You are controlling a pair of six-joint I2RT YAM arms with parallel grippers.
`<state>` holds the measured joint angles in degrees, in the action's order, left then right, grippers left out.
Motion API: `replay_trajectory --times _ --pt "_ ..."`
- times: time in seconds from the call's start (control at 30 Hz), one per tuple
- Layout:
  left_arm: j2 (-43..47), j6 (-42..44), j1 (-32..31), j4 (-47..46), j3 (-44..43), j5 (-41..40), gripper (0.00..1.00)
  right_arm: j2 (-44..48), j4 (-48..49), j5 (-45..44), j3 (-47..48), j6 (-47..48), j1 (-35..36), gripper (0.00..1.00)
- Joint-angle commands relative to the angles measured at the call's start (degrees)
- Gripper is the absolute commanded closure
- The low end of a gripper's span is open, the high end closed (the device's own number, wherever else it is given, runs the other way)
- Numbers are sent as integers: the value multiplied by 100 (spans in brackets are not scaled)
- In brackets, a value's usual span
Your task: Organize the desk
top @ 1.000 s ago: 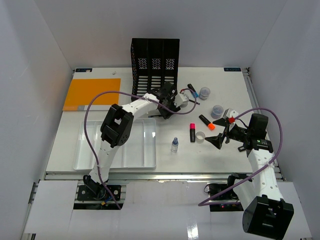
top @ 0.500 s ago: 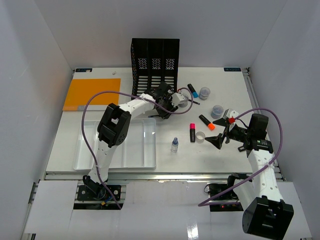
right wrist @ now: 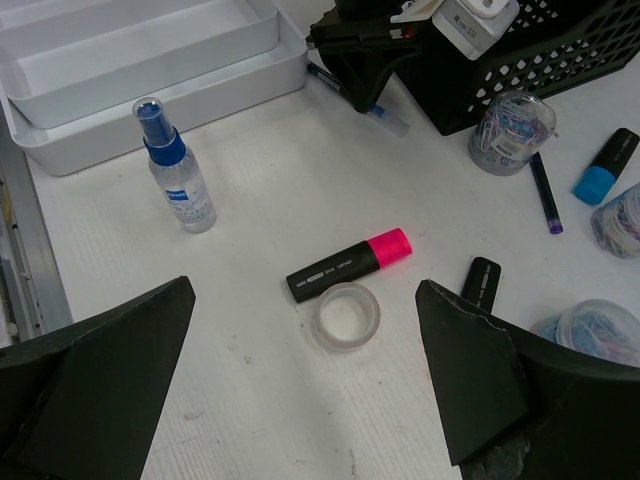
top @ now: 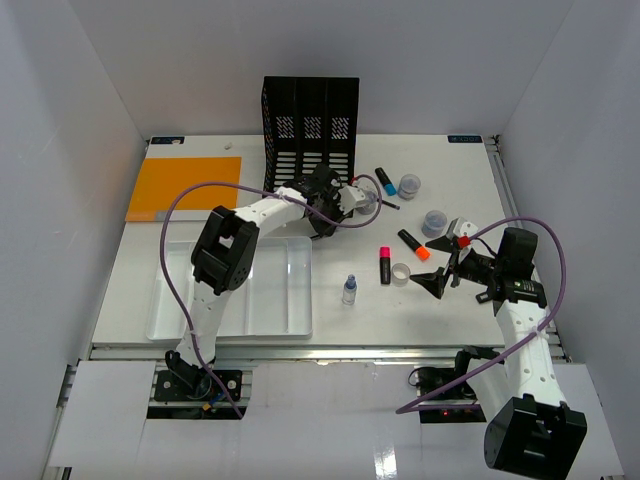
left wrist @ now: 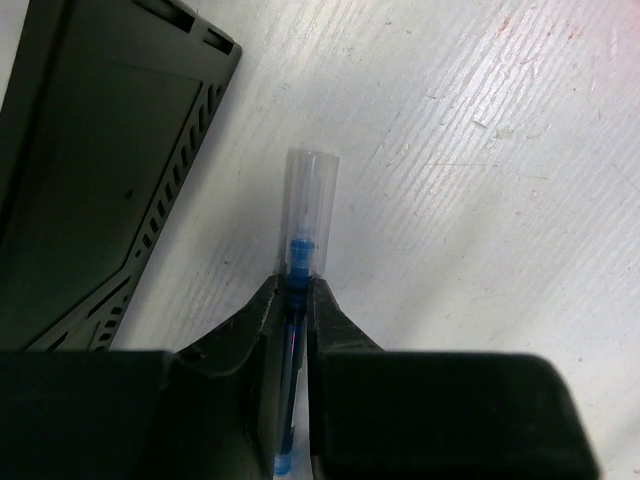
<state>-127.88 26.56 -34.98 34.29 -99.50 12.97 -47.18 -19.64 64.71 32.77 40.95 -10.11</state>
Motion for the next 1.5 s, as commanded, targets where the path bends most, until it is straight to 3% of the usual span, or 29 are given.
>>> replay_trajectory --times 0.0,0.17,0.4,1.03,1.23,1.47 --pt "-335 -222 26 745 6 -242 93 85 -5 165 -17 18 -35 2" --pt "-483 -388 -40 688 -524 -263 100 88 -7 148 -17 10 -46 2" --pt "-220 -607 -179 552 -941 -33 100 122 -14 148 -17 10 -60 2" --pt "878 -616 -431 -150 -340 250 100 174 -14 148 -17 1 -61 2" --pt "1686 -958 -414 -591 265 71 100 191 -6 131 -8 1 -78 2" --pt "3507 -1558 101 -1308 2200 -75 100 233 -21 140 -8 -8 -86 2"
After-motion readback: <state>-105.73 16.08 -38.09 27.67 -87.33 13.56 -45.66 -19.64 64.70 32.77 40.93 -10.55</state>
